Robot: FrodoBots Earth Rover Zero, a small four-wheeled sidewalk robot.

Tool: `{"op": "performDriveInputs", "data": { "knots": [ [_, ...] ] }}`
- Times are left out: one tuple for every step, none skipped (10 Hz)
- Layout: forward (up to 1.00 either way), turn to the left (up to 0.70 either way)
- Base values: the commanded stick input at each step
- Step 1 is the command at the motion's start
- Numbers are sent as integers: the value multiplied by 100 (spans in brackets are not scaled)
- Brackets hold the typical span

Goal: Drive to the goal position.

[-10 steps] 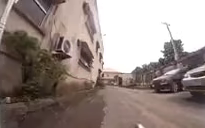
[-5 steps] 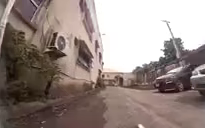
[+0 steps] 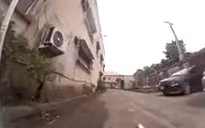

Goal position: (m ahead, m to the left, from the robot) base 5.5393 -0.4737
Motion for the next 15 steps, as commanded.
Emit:
{"op": "performDriveInputs", "data": {
  "knots": [
    [84,-33],
    [84,-24],
    [84,0],
    [84,3],
    [84,3],
    [84,3],
    [84,3],
    [84,3],
    [84,3],
    [84,3],
    [84,3],
    [84,3],
    [84,3],
    [84,3],
    [84,3]
  ]
}}
